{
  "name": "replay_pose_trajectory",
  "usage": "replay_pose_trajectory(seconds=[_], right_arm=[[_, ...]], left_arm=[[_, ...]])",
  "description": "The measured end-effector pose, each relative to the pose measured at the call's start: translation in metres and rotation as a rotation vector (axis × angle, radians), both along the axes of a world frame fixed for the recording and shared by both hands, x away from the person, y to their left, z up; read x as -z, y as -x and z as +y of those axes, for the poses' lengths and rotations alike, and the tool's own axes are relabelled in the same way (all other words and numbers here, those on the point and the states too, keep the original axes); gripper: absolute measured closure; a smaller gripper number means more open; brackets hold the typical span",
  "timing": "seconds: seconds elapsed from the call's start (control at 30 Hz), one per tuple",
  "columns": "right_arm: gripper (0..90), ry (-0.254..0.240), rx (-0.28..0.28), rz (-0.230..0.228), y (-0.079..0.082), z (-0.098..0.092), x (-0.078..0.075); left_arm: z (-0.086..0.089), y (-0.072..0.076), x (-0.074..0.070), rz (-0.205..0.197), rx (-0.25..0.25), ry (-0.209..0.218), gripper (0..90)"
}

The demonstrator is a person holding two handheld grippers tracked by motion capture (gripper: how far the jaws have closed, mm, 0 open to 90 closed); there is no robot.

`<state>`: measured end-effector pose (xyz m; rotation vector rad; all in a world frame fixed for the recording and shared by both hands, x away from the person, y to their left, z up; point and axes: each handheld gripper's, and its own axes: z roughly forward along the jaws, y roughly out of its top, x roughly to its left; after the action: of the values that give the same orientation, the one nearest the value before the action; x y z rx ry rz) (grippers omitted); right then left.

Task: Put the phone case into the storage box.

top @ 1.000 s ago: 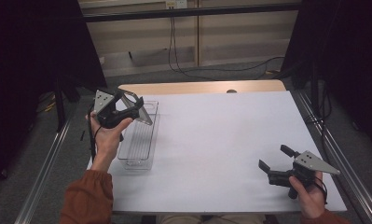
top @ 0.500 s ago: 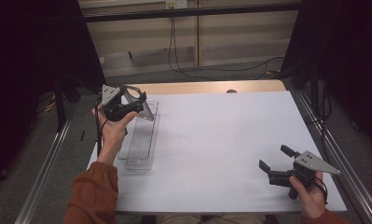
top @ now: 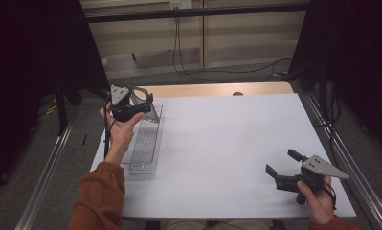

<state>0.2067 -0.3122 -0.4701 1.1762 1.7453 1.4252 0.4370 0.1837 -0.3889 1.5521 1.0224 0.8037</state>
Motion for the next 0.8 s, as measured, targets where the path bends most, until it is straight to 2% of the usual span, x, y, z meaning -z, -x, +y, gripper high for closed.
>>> replay_pose_trajectory(seconds=[0.13, 0.3, 0.5, 0.73, 0.8], right_arm=[[0.0, 0.006, -0.001, -0.004, 0.000, 0.000, 0.000], [0.0, 0.009, -0.002, -0.003, 0.000, 0.000, 0.000], [0.0, 0.010, -0.003, -0.004, 0.001, 0.000, 0.000], [0.0, 0.009, -0.003, -0.003, 0.000, 0.000, 0.000], [0.0, 0.008, -0.003, -0.002, 0.000, 0.000, 0.000]], left_arm=[[-0.004, -0.005, 0.003, 0.015, 0.004, -0.013, 12.1], [-0.012, -0.006, 0.006, 0.003, 0.012, -0.066, 12.1], [-0.009, -0.013, 0.011, 0.024, -0.013, -0.017, 12.0], [-0.008, -0.024, 0.021, 0.041, -0.039, -0.018, 12.0], [-0.007, -0.027, 0.024, 0.039, -0.031, -0.013, 12.0]])
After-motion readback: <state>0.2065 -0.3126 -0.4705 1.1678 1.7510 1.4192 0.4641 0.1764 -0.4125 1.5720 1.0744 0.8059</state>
